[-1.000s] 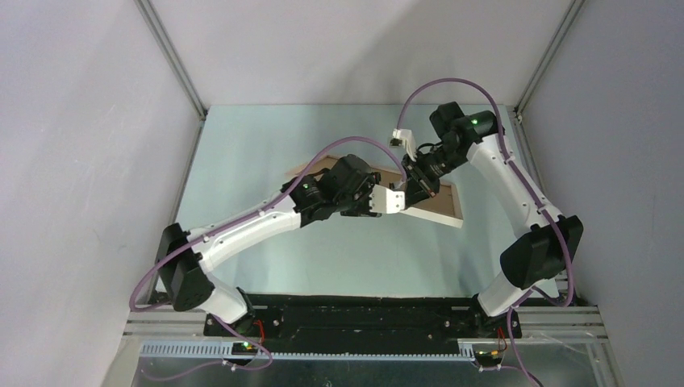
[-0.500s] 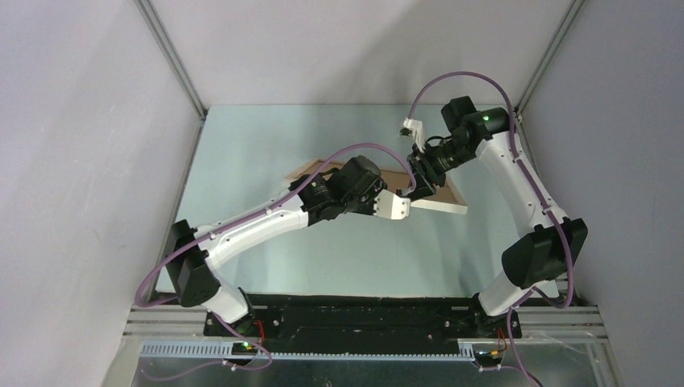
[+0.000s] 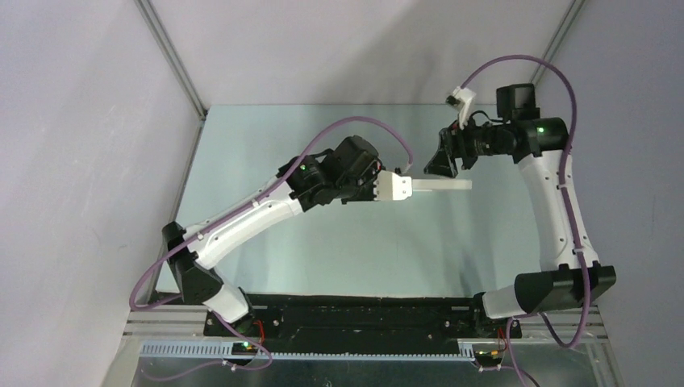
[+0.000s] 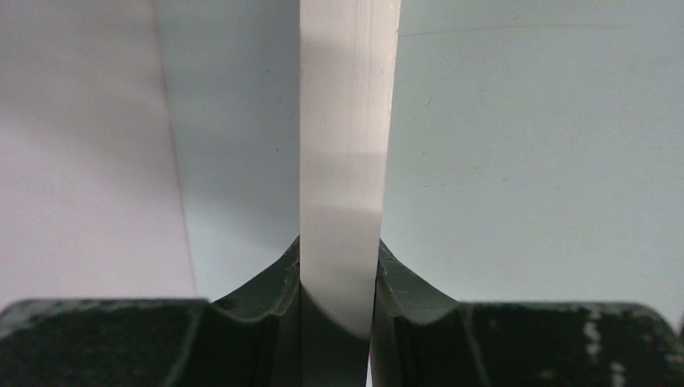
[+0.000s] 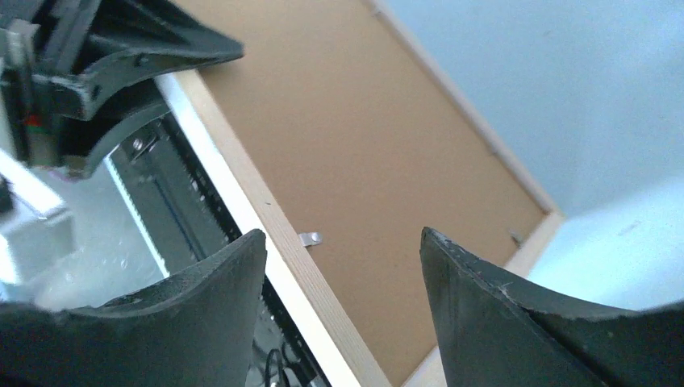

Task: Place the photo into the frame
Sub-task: Turn over the photo frame at the center of the board.

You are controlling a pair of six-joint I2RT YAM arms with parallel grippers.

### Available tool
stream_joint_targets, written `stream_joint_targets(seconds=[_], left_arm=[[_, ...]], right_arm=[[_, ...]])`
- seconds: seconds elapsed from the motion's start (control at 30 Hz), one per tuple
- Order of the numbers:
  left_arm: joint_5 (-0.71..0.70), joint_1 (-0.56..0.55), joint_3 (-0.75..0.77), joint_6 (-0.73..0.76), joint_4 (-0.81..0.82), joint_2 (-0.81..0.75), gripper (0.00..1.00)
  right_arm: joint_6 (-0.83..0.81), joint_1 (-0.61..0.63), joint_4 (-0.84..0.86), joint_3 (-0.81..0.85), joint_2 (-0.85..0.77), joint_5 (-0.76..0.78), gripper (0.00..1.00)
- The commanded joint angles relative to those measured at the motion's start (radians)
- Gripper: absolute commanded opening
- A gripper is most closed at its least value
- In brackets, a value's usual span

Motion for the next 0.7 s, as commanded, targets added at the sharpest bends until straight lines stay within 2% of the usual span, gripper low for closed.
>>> stream_joint_targets(seconds=[0.0,0.37,0.67], left_arm=[[0.075,0.026,0.202,-0.148,-0.083,0.034,0.0],[0.199,0.134,0.414,-0.297,-0.194,0.128,0.0],[0.238,0.233,0.547,-0.415,-0.229,0.18,0.0]], right_arm=[[0.135,-0.055,0.135,0.026,-0.066,0.047,0.73],[0.235,-0.185,0.229,-0.059,-0.102,0.059,0.73],[0.254,-0.208,0.252,-0.089,-0.086,0.041,0.72]])
